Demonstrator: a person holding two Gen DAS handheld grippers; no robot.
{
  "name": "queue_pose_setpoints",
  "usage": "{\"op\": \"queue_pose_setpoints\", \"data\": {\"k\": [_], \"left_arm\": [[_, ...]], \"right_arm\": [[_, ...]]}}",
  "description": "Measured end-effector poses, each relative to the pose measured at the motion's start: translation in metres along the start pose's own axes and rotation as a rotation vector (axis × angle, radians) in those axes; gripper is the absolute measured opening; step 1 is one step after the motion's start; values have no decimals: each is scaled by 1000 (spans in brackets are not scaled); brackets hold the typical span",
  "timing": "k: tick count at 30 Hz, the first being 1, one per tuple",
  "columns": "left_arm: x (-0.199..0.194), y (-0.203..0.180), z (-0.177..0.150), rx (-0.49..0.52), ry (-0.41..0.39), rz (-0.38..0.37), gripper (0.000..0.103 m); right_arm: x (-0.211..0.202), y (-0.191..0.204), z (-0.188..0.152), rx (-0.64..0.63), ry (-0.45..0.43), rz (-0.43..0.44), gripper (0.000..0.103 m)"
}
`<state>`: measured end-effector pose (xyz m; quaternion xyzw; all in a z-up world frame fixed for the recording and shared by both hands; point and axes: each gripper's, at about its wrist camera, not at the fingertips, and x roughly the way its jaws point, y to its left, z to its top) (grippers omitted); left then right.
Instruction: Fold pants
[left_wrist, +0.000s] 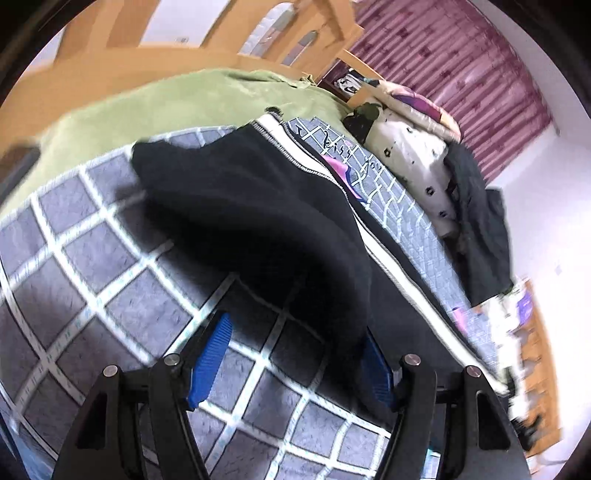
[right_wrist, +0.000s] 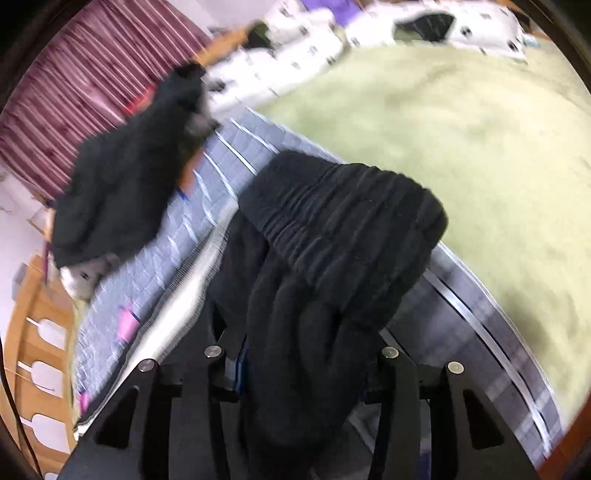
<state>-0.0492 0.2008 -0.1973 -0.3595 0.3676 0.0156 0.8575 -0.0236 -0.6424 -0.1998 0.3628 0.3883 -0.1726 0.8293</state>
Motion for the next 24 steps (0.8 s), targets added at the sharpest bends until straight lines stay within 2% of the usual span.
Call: {"op": "queue_pose_setpoints", "data": {"k": [5,7,9,13,16,18,21,22,24], "left_arm": [[-2,10,2,-44,-13,-105,66],[-8,22,6,-89,-73,-162,66],[-14,34,10,-140,-99,-195,68],[-1,42,21,-157,-44,-168,71],[17,38,34,-190,-36,-153,77],[29,42,38,-252,-6,-139,78],[38,36,44,-249,-13,-117,78],[38,40,48,-269,-34,-114,75],[37,51,58,-323,-87,-99,63]], "right_arm": [[-66,-10,-24,-26,-78,-59,44],[-102,-3,-33,-42,-116,-76,46],[-134,13,-42,-66,-156,-77,49],[-165,54,-48,-134,-209,-44,56],[-158,91,-62,-178,-207,29,57],[-138,117,-75,-194,-165,74,57],[-115,146,-95,-225,-94,148,57],[-103,158,-105,-246,-68,159,57],[-87,170,-119,-266,-41,167,57]]}}
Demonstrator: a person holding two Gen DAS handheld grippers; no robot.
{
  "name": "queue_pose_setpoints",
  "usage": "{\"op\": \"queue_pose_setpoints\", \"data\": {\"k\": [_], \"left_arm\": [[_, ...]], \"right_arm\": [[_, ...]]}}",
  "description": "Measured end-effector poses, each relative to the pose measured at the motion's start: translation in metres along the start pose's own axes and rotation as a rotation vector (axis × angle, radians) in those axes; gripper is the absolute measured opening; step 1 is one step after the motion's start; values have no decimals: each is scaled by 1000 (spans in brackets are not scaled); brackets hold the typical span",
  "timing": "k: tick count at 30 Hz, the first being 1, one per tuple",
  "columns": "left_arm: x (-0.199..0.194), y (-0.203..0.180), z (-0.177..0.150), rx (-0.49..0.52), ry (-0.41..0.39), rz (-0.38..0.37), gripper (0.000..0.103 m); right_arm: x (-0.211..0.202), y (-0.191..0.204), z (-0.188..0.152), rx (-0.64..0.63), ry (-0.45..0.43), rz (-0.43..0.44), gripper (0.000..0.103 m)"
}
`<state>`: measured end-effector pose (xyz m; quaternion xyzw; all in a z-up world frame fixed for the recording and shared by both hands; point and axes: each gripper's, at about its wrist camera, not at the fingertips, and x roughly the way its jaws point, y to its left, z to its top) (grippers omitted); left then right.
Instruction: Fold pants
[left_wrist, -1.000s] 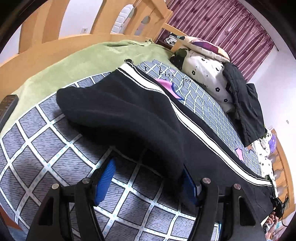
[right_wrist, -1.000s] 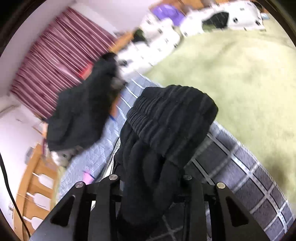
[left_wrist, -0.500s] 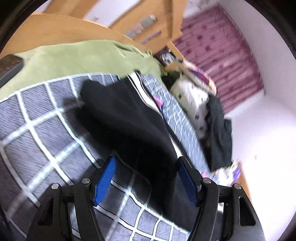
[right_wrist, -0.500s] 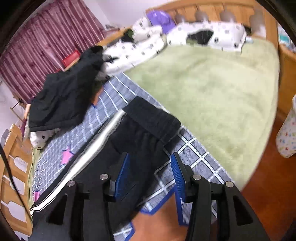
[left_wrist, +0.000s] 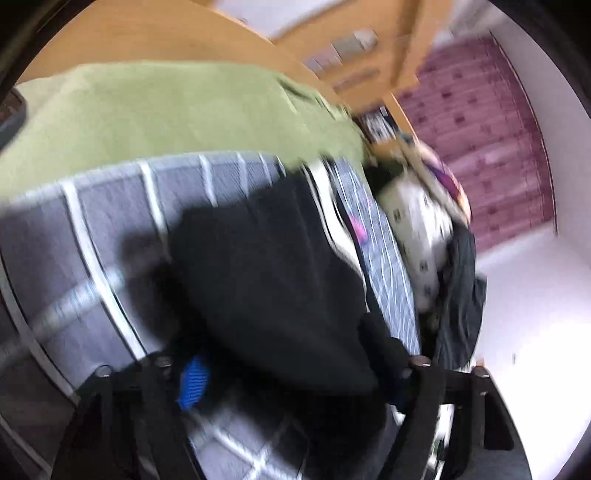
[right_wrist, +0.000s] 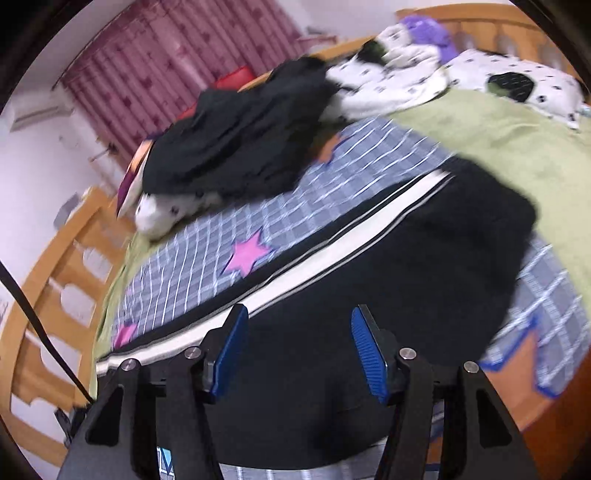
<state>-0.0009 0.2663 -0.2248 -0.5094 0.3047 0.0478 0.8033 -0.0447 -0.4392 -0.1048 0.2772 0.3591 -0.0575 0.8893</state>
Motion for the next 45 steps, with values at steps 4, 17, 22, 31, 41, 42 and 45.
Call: {"op": "queue_pose_setpoints", "data": {"k": [4,17,22,31,41,42,45], "left_arm": [[6,-5,32,84,-69,119,11],[2,-29,37,357,-58,378,33],[-27,-79,28,578,-153,430,43],[51,-153,48,748,-71,453,50],[86,-146,52,836,-19,486,50],[88,-142,56,832,-6,477,50],[88,-134,70,793,0,453,50]], "right_arm": [[31,21,-19,-3,60,66,57],[72,51,-34,-200,123,33,57],[82,59,-20,-345,105,-41,57],[141,107,9,-534,72,-98,57],[180,117,29,-538,52,-77,57],[184,118,30,-538,58,-65,57],[196,119,32,-553,91,-7,57]]}}
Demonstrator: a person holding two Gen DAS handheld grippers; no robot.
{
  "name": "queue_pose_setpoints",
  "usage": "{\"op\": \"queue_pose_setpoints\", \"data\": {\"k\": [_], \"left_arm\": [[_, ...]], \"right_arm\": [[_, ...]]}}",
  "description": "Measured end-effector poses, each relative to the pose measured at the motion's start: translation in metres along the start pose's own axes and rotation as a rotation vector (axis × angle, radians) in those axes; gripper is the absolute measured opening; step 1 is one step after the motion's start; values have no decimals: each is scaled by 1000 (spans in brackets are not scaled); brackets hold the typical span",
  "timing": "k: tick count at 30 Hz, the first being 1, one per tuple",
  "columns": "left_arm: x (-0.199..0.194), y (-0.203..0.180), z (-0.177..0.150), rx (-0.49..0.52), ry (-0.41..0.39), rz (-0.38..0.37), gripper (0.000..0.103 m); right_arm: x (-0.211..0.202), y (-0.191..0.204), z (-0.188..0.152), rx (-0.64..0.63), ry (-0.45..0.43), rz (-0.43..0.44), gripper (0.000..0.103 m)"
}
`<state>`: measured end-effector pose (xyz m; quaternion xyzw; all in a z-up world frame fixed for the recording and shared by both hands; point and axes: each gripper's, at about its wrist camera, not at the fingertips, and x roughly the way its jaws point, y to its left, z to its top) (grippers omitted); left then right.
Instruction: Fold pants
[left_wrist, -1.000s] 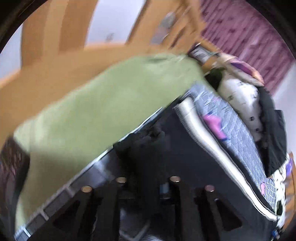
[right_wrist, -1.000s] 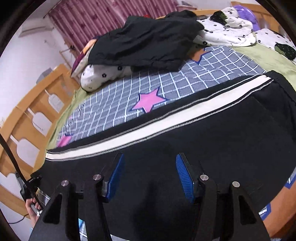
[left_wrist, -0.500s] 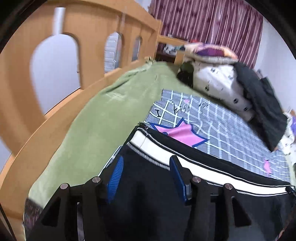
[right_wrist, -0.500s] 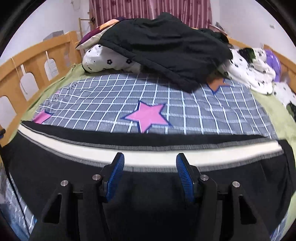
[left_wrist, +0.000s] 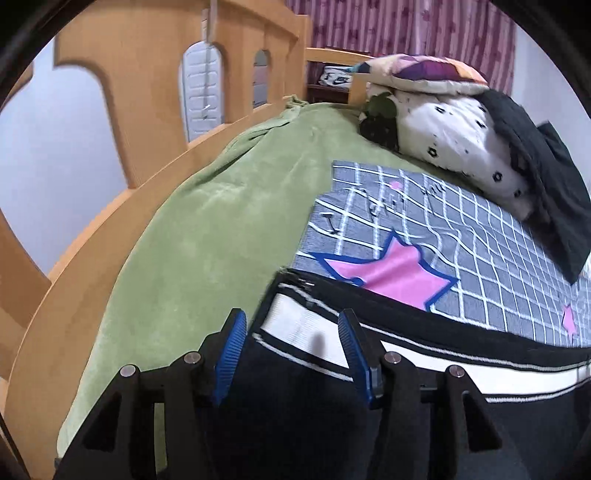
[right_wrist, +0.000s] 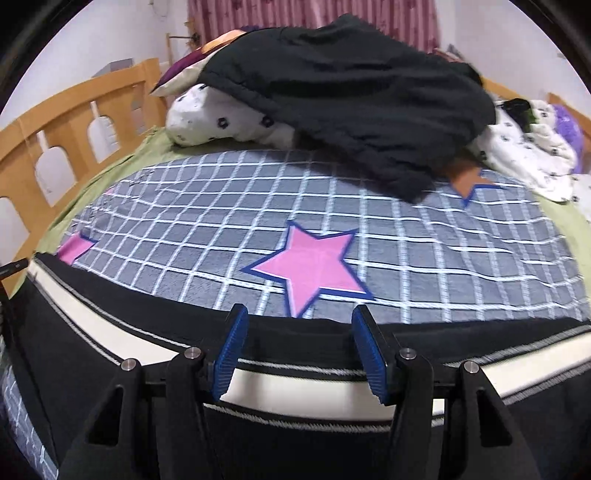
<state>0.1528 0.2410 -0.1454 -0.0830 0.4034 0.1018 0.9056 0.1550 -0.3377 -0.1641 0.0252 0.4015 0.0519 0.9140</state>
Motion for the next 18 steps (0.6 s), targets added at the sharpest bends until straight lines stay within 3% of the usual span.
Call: {"op": "queue_pose_setpoints", "data": {"k": [5,9,11,12,13,14,16,18], "left_arm": [[12,-3,3,44,-2,-3,50],[34,-11,3,77,68,-23,50],[40,-14,3,94,65,-11,48],[39,-16,3,108,51,-11,43],[36,-16,2,113,30,4,28],[32,-15,3,112,13,-7,24],[15,-13,3,113,-41,-65,21],[-1,-15,5,128,-103,-72,21]], "right_arm": [[26,1,1,-48,52,46,57],[39,5,0,-73,82,76,57],[40,7,-2,-91,93,85,57],[39,9,-3,-107,94,81,57],[37,11,-4,-126,90,78,57],[36,11,-5,-132,86,81,57],[33,10,-4,-132,84,97,57],[30,9,-3,-140,79,99,57]]}}
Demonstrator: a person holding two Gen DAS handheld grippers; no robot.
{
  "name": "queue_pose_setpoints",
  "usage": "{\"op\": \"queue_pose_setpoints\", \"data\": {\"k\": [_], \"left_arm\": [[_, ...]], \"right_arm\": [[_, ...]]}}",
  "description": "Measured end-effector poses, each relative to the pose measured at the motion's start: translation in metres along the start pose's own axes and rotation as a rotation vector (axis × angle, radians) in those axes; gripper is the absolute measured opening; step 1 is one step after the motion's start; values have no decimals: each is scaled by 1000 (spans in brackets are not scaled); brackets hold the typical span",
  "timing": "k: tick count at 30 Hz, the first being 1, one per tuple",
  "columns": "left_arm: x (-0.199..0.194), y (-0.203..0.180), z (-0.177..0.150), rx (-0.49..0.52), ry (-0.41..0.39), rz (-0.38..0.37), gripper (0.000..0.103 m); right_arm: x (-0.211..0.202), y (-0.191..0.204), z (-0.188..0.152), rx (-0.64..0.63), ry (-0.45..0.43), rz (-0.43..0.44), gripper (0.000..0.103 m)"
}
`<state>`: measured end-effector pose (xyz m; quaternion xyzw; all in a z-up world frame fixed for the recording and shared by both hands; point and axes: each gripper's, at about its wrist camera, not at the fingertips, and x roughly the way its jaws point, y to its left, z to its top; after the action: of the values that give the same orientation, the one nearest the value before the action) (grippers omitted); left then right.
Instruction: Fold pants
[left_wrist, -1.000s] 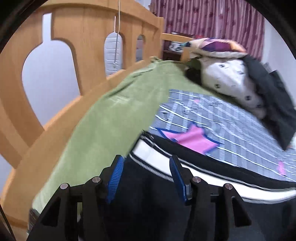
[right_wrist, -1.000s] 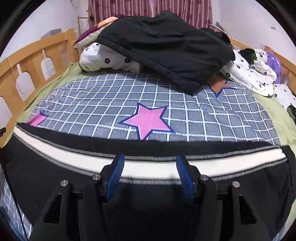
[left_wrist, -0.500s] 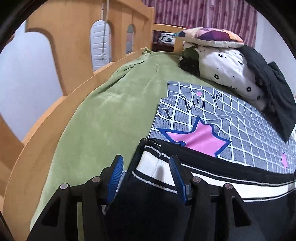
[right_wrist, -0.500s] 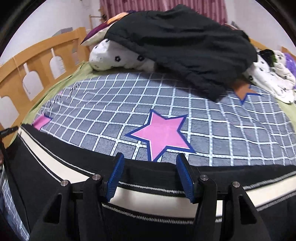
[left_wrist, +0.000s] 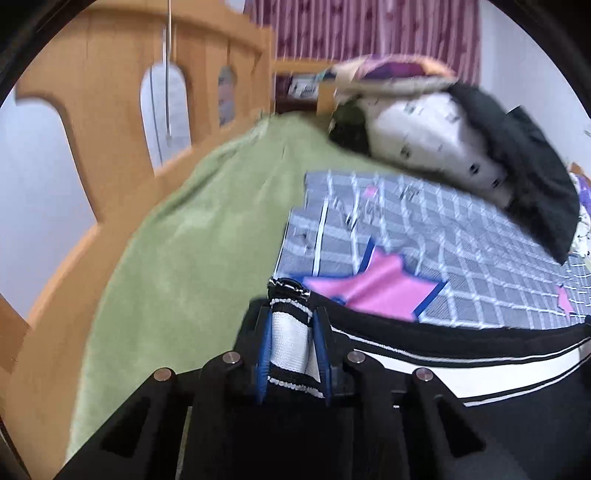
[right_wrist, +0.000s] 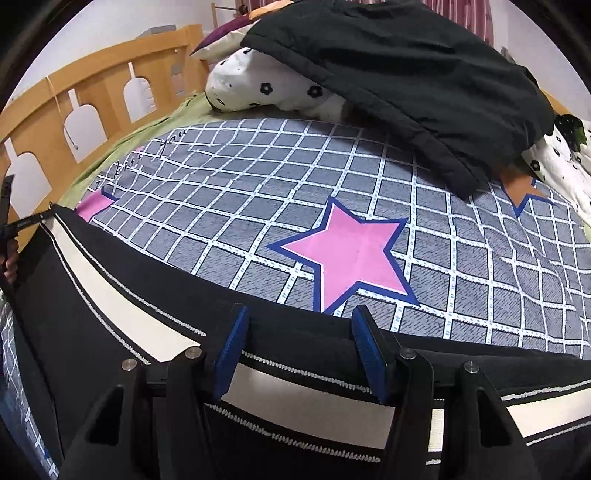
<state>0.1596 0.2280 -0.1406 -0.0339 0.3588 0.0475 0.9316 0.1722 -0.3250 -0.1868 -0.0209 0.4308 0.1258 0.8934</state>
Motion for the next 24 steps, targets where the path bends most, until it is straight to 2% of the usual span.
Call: {"op": "queue_pose_setpoints", "data": {"k": [2,6,10,15,17,18,19,22,24], "left_arm": [[-6,1,3,-20,-25,2,21],[10,15,2,-101,25,-6,21],[15,16,-2,-95,38,-3,21],[14,25,-4,-152,37,-54,21],[14,29,-6,-169,39,-71,21],[13,29,-7,-169,35,-74,21],[11,28,-7,-164,28,-74,21],[6,27,-8,-173,-1,-84,21],[3,31,-6,-201,-25,-104,21]], "right_arm": [[-4,0,1,-17,-12,-4,57],[5,0,-1,-43,16,5,57],[21,-4,-7,-52,63,-5,57],[30,-1,-7,-82,87,-12,56],[31,1,-5,-111,103,9,41],[31,3,-5,-129,117,34,17],[29,5,-5,-142,129,44,11],[23,14,-7,-189,116,18,6],[16,11,-3,-162,74,16,5]]}}
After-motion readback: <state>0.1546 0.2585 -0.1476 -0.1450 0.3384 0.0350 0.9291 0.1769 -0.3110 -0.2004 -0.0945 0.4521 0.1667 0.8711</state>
